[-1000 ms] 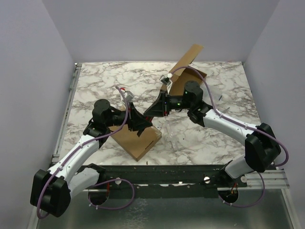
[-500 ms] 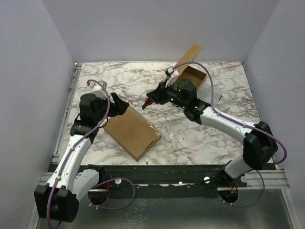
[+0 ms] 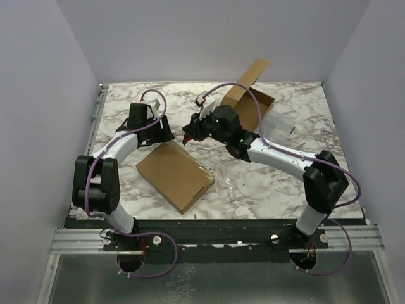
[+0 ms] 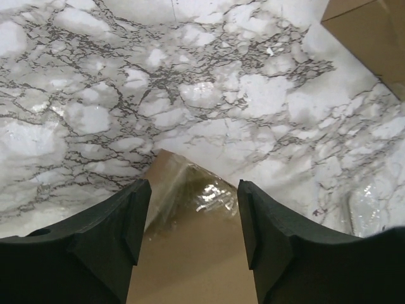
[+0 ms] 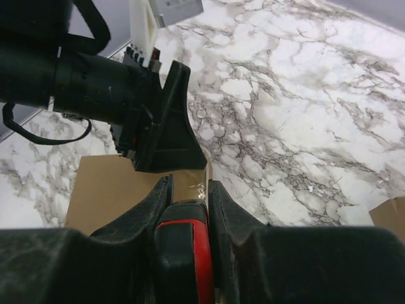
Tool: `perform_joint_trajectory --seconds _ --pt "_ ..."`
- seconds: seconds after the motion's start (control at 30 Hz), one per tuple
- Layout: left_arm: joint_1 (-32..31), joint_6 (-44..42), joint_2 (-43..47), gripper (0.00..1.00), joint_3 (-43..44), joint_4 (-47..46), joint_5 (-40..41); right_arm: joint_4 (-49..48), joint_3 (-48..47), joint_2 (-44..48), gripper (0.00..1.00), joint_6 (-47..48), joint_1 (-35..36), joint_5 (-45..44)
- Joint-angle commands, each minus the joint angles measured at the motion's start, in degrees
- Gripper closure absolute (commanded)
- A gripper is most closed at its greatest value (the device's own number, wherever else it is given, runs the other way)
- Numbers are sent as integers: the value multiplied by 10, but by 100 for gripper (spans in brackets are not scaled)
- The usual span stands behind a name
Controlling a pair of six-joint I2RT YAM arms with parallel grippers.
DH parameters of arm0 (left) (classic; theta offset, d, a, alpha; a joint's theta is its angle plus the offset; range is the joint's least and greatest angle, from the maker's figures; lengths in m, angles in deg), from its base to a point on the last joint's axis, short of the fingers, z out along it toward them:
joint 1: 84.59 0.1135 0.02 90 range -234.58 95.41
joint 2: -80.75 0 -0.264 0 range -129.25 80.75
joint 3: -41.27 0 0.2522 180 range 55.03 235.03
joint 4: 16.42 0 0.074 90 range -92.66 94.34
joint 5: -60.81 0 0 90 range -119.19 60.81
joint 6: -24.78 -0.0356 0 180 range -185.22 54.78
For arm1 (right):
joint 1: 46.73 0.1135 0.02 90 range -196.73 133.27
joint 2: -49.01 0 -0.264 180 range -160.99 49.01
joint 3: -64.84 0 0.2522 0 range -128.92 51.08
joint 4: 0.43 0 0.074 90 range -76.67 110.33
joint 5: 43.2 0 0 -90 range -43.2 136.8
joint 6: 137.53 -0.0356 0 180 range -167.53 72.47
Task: Unpack the express box
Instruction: Cut the express box at the center of the board.
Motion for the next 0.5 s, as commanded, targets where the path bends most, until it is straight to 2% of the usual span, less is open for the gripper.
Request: perform_joint_trajectory --seconds 0.0,0.23,0.47 --pt "1 -31 -49 40 29 2 13 7 -32 -18 100 43 20 -68" --pt "0 -39 -71 54 15 3 31 48 -62 -40 100 67 44 -135" --pt "1 -42 -74 58 15 13 54 61 -72 -55 100 74 55 -142"
